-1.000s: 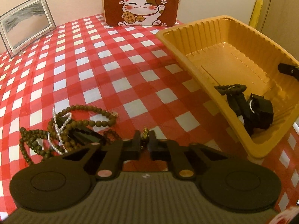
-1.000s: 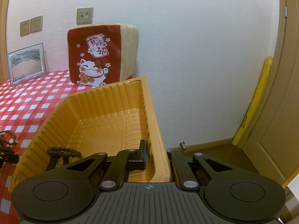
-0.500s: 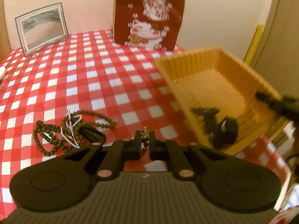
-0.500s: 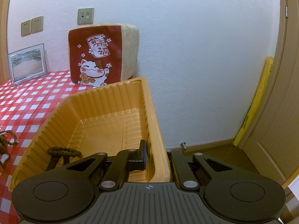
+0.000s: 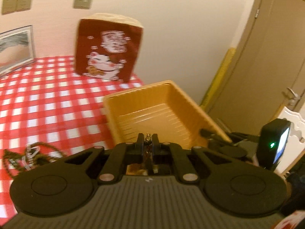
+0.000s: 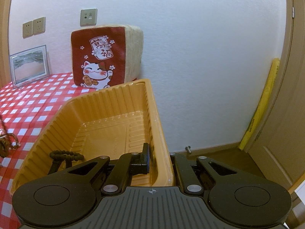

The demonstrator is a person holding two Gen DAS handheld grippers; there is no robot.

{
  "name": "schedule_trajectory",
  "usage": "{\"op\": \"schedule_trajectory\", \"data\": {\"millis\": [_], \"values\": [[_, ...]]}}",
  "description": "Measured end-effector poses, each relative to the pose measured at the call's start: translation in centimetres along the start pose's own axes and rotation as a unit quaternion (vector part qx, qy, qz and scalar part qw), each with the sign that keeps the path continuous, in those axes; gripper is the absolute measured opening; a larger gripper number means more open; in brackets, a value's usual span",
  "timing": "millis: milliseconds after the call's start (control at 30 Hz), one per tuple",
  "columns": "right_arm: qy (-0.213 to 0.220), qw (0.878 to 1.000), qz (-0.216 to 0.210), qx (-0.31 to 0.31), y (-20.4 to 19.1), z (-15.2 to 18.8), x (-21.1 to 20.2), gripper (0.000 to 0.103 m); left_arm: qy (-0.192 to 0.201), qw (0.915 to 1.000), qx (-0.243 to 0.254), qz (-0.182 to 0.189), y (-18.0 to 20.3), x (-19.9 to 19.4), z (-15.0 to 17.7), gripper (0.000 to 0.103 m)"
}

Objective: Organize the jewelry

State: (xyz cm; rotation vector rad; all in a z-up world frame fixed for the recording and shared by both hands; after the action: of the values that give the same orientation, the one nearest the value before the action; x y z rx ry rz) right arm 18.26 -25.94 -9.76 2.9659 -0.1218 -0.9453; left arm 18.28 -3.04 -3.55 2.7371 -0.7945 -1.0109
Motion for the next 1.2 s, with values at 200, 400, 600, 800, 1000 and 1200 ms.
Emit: {"op": "schedule_trajectory", "data": {"millis": [200, 400, 600, 800, 1000, 1200], "values": [[0.0, 1.0, -0.004, 0.0, -0.1, 0.1, -0.2, 0.006, -0.009, 0.9987, 0.01, 0.049, 3.3, 2.6, -0.8, 0.006], [0.0, 1.0, -0.007, 0.002, 0.0, 0.2, -0.3, 0.005, -0.028, 0.9967, 0.008, 0.076, 4.9, 5.1, -1.0, 0.006], [-0.001, 1.0, -0.009, 0.004, 0.0, 0.3, -0.3, 0.005, -0.055, 0.9958, -0.008, 0.073, 4.6, 6.8, 0.0, 0.007], [-0.002, 1.0, -0.009, 0.005, 0.0, 0.2, -0.2, 0.005, -0.05, 0.997, -0.003, 0.059, 3.9, 6.4, 0.0, 0.014], [-0.002, 1.0, -0.008, 0.006, 0.0, 0.2, -0.2, 0.005, -0.023, 0.9996, -0.009, 0.013, 1.3, 4.0, -0.7, 0.017], [-0.003, 1.0, -0.009, 0.007, 0.2, 0.2, 0.0, 0.005, -0.021, 0.9974, -0.021, -0.066, -3.2, 1.3, 0.4, 0.019]]}}
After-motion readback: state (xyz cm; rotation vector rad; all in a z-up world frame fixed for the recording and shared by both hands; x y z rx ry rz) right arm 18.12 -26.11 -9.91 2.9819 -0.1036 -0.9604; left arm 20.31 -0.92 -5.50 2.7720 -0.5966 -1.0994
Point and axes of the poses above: each gripper's, at about its wrist camera, not at the fingertips, and x roughly the way its jaws point, y to its right, z to its underside, the point moved 5 cm from there along x, roughly the way its jaws point, and after that the axes turned 1 degree about x, right-handed, at the moved point
